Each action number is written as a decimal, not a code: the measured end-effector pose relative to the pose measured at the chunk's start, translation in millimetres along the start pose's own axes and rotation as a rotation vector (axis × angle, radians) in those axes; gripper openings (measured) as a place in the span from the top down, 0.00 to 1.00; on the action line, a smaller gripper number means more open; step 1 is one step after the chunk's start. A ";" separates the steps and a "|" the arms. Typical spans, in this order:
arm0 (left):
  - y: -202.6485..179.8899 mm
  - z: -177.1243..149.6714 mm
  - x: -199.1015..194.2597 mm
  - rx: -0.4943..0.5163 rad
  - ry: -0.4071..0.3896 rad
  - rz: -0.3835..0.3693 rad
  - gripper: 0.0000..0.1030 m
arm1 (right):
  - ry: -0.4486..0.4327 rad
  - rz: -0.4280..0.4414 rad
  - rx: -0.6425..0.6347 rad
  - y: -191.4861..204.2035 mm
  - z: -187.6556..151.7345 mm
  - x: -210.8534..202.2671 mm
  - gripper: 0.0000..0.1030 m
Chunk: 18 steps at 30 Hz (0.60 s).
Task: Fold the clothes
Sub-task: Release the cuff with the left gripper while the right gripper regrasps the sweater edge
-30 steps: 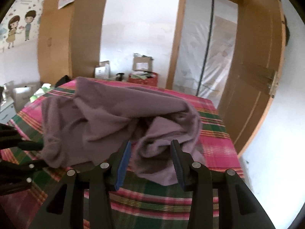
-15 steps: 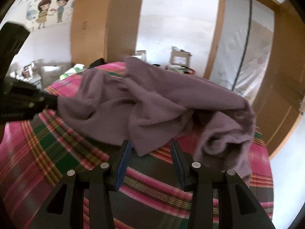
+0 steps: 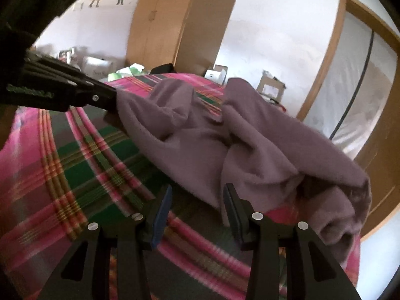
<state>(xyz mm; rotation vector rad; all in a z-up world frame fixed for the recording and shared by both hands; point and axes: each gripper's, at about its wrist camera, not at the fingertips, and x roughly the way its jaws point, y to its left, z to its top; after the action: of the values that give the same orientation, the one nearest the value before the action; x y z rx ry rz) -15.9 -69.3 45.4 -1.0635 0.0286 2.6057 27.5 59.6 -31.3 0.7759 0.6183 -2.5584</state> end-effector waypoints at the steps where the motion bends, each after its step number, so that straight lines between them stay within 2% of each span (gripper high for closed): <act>1: 0.9 0.5 -0.9 -0.002 -0.003 -0.002 0.91 | 0.007 -0.010 0.001 -0.6 2.3 4.7 0.57; 5: 5.6 1.9 -6.0 -0.008 -0.017 -0.005 0.91 | 0.032 -0.056 -0.006 -0.6 8.1 20.4 0.59; 7: 8.5 1.3 -7.8 -0.013 -0.021 -0.003 0.91 | 0.031 -0.078 -0.018 0.4 9.1 23.4 0.69; 8: 9.9 0.6 -8.5 -0.015 -0.022 -0.004 0.91 | 0.029 -0.095 -0.021 0.9 9.6 24.0 0.71; 10: 12.1 -0.5 -9.7 -0.020 -0.025 -0.007 0.91 | 0.026 -0.121 -0.026 1.3 10.3 24.8 0.83; 18: 22.4 -5.1 -14.5 -0.038 -0.027 -0.003 0.91 | -0.005 -0.167 -0.009 4.0 15.4 15.8 0.93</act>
<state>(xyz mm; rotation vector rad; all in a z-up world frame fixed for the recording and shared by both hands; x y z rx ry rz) -9.6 -95.4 49.3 -1.0399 -0.0284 2.6270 10.8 44.6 -30.3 0.7435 0.7208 -2.7048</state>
